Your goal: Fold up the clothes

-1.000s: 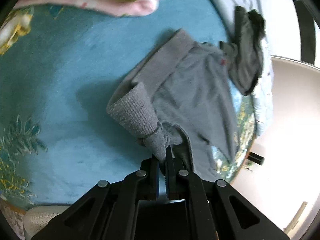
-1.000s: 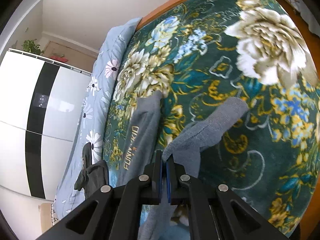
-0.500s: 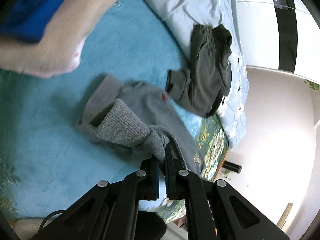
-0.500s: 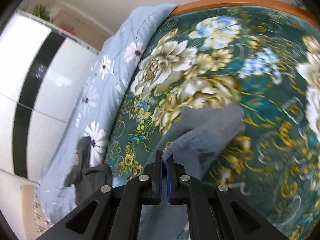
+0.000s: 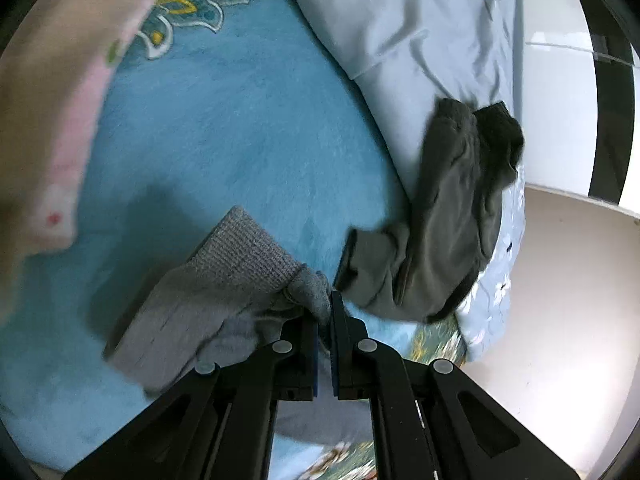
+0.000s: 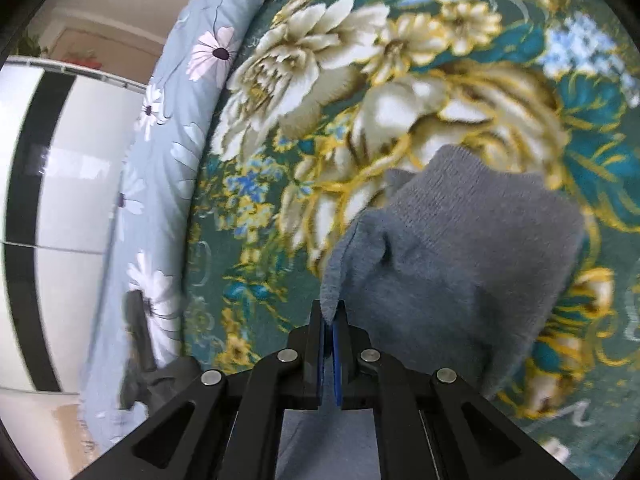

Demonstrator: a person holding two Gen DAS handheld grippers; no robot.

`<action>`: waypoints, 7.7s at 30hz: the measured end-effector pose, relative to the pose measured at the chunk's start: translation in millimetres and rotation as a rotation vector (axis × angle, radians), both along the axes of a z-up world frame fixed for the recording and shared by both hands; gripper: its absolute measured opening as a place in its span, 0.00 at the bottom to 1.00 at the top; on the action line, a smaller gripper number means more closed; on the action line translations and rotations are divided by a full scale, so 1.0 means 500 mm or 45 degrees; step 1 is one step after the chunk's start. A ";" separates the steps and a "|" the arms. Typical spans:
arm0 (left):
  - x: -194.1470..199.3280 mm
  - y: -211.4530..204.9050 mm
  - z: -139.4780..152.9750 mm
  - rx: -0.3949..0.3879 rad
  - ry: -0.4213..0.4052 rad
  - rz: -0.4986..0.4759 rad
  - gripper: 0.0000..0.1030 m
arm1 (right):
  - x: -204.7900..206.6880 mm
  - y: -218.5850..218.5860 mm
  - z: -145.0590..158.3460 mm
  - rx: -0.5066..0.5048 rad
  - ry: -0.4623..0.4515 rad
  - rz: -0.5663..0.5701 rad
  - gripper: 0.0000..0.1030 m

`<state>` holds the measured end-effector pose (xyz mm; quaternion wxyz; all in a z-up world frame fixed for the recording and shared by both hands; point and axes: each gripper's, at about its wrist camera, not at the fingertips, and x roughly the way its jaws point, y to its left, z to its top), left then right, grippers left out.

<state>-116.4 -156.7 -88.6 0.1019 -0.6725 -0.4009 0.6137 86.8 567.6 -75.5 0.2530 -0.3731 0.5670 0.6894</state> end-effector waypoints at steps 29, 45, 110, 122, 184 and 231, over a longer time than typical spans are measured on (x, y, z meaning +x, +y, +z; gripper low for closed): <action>0.135 -0.058 -0.019 0.052 0.019 0.018 0.32 | 0.202 0.059 -0.078 -0.120 0.232 -0.243 0.45; 0.165 -0.074 -0.031 0.045 0.012 0.033 0.32 | 0.212 0.093 -0.045 0.011 0.225 -0.189 0.19; 0.312 -0.065 -0.083 -0.285 0.019 0.003 0.29 | 0.479 0.000 -0.082 -0.068 0.192 -0.194 0.11; 0.340 -0.053 0.105 -0.665 0.091 -0.144 0.29 | 0.497 0.037 -0.089 -0.098 0.384 -0.277 0.48; 0.381 0.172 0.051 -0.214 0.404 -0.655 0.34 | 0.161 -0.564 0.196 0.391 0.100 0.726 0.14; 0.353 0.416 -0.072 -0.002 0.124 -0.575 0.54 | 0.395 -0.336 0.063 -0.015 0.009 0.437 0.44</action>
